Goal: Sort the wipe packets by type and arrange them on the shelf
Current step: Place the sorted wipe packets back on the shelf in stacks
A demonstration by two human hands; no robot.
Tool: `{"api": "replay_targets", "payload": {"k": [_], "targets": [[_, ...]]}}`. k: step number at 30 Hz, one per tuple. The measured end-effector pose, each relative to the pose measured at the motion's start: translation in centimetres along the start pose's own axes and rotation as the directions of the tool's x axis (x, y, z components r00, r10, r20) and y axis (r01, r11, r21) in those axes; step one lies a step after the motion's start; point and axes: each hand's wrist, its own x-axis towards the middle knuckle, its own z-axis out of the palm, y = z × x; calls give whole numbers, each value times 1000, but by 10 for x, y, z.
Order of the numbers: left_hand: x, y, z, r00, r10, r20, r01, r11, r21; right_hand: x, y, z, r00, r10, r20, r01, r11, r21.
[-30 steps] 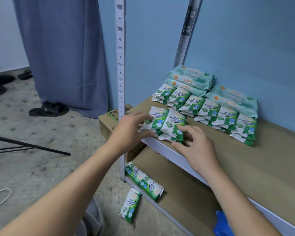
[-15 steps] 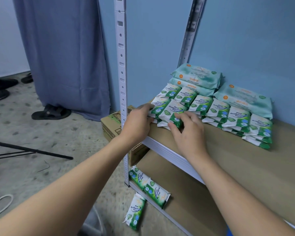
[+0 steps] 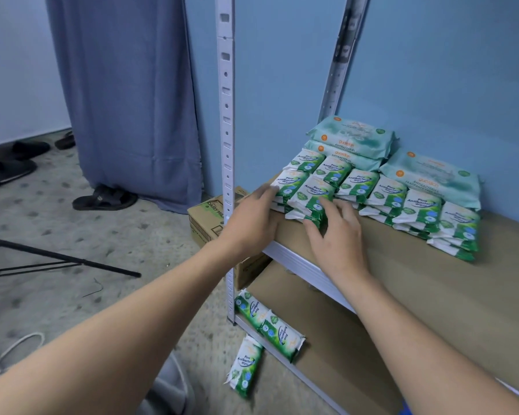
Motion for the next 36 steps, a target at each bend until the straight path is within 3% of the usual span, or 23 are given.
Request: {"api": "replay_targets", "payload": {"k": [9, 14, 17, 21, 30, 36], "targets": [[-86, -1, -23, 997, -58, -55, 58, 998, 3, -71, -33, -37, 985, -154, -74, 151, 988, -38], [-137, -13, -12, 987, -160, 23, 160, 987, 22, -127, -40, -37, 972, -221, 82, 224, 974, -25], [-165, -26, 3, 968, -225, 114, 222, 974, 38, -154, -26, -22, 952, -118, 282, 134, 990, -39], [-190, -45, 29, 926, -322, 196, 324, 946, 21, -178, 4, 0, 905, 77, 418, -40, 995, -96], [-218, -99, 118, 821, -465, 330, 491, 871, 6, -203, 80, 59, 767, 317, 558, -233, 948, -218], [-236, -135, 186, 688, -585, 429, 655, 755, -20, -190, 126, 104, 681, 418, 601, -327, 908, -261]]}}
